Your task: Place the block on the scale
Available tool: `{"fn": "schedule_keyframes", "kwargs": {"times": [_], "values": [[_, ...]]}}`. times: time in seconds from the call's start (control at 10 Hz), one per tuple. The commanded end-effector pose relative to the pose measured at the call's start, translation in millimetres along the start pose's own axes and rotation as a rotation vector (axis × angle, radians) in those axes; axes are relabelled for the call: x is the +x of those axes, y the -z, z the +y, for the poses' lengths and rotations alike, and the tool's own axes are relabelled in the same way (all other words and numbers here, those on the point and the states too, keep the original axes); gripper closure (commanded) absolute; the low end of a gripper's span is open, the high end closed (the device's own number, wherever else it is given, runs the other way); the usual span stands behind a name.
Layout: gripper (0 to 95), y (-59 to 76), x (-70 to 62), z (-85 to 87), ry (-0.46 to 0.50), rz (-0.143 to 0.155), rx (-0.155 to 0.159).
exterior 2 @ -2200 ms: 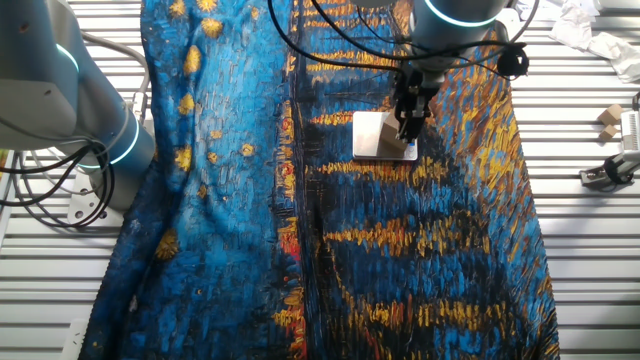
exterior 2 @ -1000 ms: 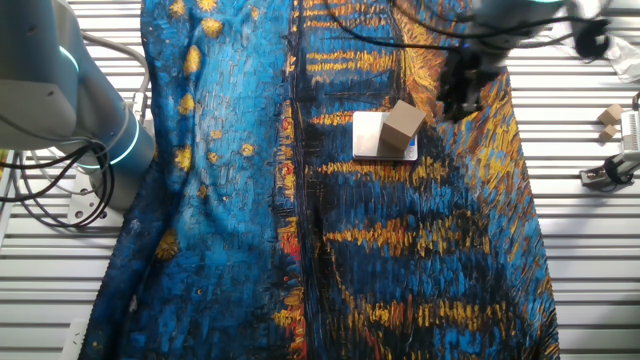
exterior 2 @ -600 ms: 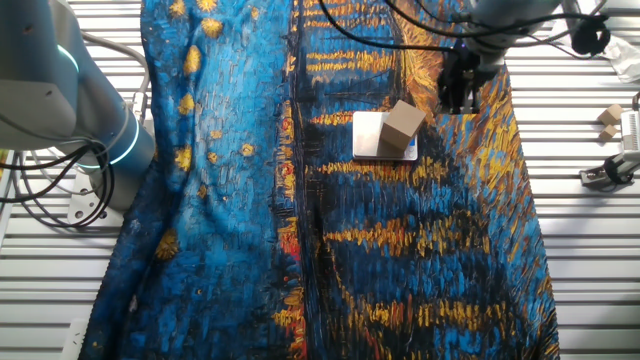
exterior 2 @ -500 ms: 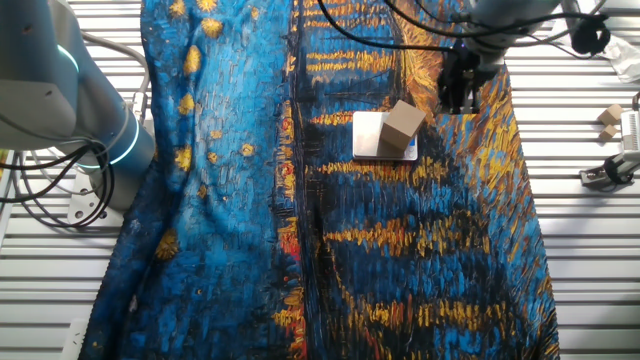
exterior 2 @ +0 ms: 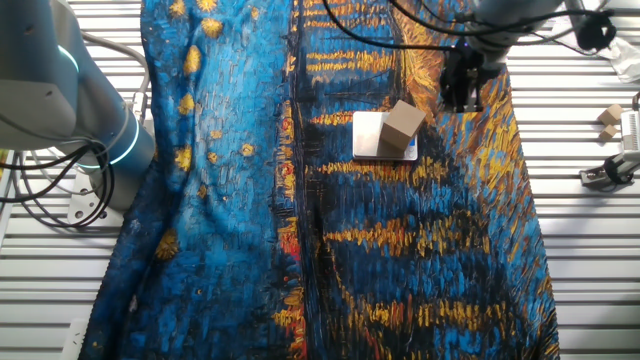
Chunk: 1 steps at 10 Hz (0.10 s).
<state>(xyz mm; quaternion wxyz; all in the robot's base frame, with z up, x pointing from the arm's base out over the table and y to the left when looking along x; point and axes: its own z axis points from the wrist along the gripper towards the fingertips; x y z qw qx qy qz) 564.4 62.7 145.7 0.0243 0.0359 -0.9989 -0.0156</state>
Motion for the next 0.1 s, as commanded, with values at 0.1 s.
{"fn": "schedule_keyframes", "kwargs": {"times": [0.1], "values": [[95.0, -1.4, -3.3, 0.9, -0.014, 0.011, -0.001]]}}
